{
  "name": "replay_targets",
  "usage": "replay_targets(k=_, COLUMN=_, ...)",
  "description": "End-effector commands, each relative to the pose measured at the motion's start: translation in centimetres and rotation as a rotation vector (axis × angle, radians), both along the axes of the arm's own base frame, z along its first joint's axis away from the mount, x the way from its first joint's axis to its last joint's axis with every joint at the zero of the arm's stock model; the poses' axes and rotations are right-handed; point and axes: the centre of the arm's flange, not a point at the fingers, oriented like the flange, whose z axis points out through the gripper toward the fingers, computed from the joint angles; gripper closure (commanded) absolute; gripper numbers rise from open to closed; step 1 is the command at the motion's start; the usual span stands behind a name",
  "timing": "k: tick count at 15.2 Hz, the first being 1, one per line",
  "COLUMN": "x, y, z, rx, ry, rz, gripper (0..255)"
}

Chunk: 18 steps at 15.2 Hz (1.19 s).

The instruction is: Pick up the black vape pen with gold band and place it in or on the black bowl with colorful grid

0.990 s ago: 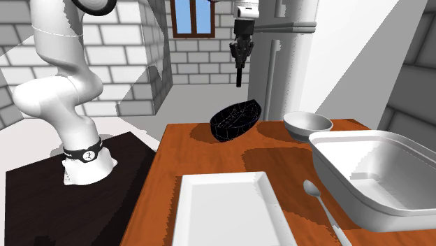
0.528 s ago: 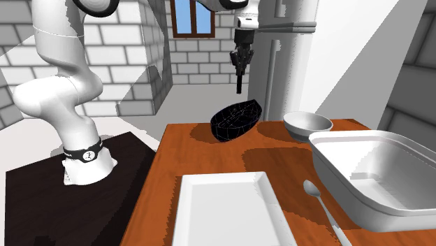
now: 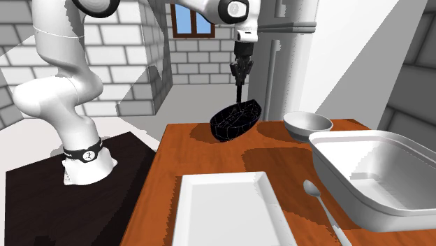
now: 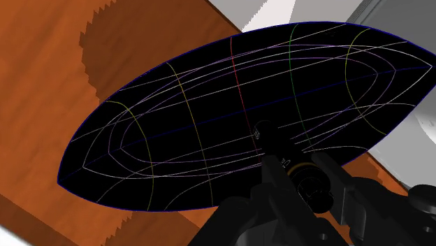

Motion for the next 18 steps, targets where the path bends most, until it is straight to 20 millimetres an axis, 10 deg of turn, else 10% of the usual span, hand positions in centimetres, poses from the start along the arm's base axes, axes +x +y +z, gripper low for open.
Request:
replay_targets(k=1, x=-0.1, y=0.0, z=-1.1, rx=0.001, ry=0.000, rz=0.000, gripper=255)
replay_targets(k=12, x=-0.1, y=0.0, z=-2.8, rx=0.000, ry=0.000, rz=0.000, gripper=255)
replay_targets(k=13, x=-0.1, y=0.0, z=-2.8, rx=0.000, ry=0.000, rz=0.000, gripper=0)
replay_targets(k=18, x=-0.1, y=0.0, z=-2.8, rx=0.000, ry=0.000, rz=0.000, gripper=0)
